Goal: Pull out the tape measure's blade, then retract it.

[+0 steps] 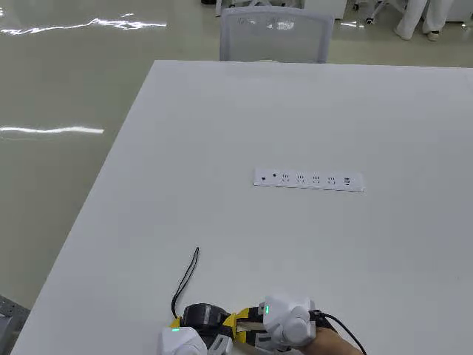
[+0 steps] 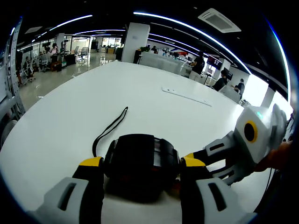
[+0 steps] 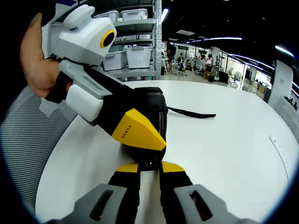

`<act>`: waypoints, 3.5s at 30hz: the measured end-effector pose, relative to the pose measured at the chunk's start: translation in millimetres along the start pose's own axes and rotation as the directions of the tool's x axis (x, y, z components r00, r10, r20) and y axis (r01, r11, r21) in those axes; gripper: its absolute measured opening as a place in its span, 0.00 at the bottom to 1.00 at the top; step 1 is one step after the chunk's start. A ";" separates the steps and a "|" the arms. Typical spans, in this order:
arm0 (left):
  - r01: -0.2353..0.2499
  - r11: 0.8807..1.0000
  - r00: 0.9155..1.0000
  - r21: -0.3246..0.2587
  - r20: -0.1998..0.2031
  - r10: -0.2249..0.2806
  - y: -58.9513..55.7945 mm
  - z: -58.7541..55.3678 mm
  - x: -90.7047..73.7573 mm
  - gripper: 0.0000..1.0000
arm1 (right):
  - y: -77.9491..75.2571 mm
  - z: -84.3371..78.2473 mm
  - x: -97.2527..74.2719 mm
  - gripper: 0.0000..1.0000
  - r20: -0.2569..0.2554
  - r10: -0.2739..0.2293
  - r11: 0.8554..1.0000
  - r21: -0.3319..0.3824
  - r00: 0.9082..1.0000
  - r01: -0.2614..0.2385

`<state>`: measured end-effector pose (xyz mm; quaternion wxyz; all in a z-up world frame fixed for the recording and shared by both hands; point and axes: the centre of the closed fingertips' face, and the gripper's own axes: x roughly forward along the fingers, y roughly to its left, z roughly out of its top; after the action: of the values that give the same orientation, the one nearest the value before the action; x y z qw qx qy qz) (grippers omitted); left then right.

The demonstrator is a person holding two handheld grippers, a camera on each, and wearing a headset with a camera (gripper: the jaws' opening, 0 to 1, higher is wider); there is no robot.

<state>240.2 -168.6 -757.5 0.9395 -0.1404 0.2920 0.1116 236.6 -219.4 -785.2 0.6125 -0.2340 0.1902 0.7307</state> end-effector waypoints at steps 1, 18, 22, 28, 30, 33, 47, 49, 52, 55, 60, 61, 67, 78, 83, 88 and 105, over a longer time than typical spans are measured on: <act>-0.001 1.000 1.000 -0.002 0.000 0.001 0.0 0.1 0.1 0.64 | -0.5 -0.8 0.5 0.14 0.000 -0.001 1.000 -0.002 1.000 0.001; 0.021 1.000 1.000 0.012 -0.015 -0.021 -0.6 0.5 0.7 0.64 | -4.0 -0.7 -2.4 0.22 -0.011 -0.031 0.999 0.042 0.999 0.032; 0.027 0.999 0.999 0.031 -0.017 -0.027 -0.9 0.8 0.8 0.64 | -0.2 0.3 -4.8 0.23 -0.012 -0.035 0.998 0.042 0.999 0.035; 0.045 0.996 0.999 0.071 -0.009 -0.044 -2.6 4.7 -2.0 0.64 | -0.8 3.2 -8.1 0.25 -0.005 -0.062 0.997 0.049 0.998 0.062; 0.050 0.995 0.999 0.084 -0.005 -0.050 -3.5 6.2 -3.2 0.64 | -0.7 4.6 -9.8 0.26 -0.003 -0.070 0.996 0.053 0.998 0.070; 0.061 0.995 0.998 0.081 -0.009 -0.061 -3.9 6.5 -3.9 0.65 | 0.9 8.2 -13.4 0.27 -0.003 -0.078 0.996 0.054 0.997 0.078; 0.160 0.977 0.987 0.142 -0.018 -0.159 -12.7 11.3 -17.7 0.68 | 8.1 12.0 -27.3 0.36 0.007 -0.142 0.986 0.090 0.990 0.141; 0.178 0.969 0.984 0.173 -0.017 -0.178 -15.4 13.0 -20.0 0.68 | 9.1 11.8 -30.5 0.39 0.004 -0.153 0.983 0.106 0.988 0.151; 0.194 0.962 0.981 0.190 -0.018 -0.194 -16.9 15.0 -22.3 0.69 | 9.5 12.7 -35.8 0.40 0.011 -0.172 0.978 0.118 0.985 0.170; 0.227 0.951 0.974 0.211 -0.024 -0.227 -19.2 17.6 -25.3 0.71 | 10.0 12.1 -42.5 0.44 0.007 -0.194 0.970 0.150 0.981 0.191; 0.279 0.926 0.960 0.253 -0.050 -0.276 -19.9 15.4 -28.6 0.71 | 10.9 9.8 -54.1 0.47 0.004 -0.232 0.957 0.182 0.973 0.227; 0.284 0.921 0.959 0.269 -0.054 -0.280 -19.5 15.2 -29.3 0.71 | 10.3 9.0 -56.3 0.48 0.002 -0.244 0.951 0.195 0.970 0.239; 0.289 0.891 0.956 0.350 -0.061 -0.286 -10.9 20.2 -36.3 0.75 | 11.4 5.1 -75.6 0.52 -0.004 -0.302 0.925 0.240 0.953 0.294; 0.326 0.856 0.944 0.401 -0.090 -0.318 3.4 27.2 -45.4 0.79 | 18.4 4.1 -107.1 0.65 -0.008 -0.381 0.879 0.305 0.924 0.365; 0.360 0.842 0.931 0.402 -0.102 -0.349 8.8 27.6 -52.7 0.81 | 22.0 2.3 -122.6 0.70 -0.008 -0.411 0.859 0.330 0.911 0.391; 0.381 0.822 0.923 0.423 -0.116 -0.368 12.0 30.2 -62.7 0.82 | 28.3 -0.5 -134.7 0.74 -0.017 -0.434 0.843 0.345 0.901 0.412; 0.411 0.786 0.908 0.461 -0.134 -0.396 19.5 34.4 -90.2 0.85 | 41.7 -15.0 -183.8 0.85 -0.068 -0.494 0.793 0.373 0.867 0.481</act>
<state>179.7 -150.5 -681.8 0.9419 0.0356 0.2878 -0.1697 223.0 -383.4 -692.1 0.8163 -0.1404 0.2504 0.5012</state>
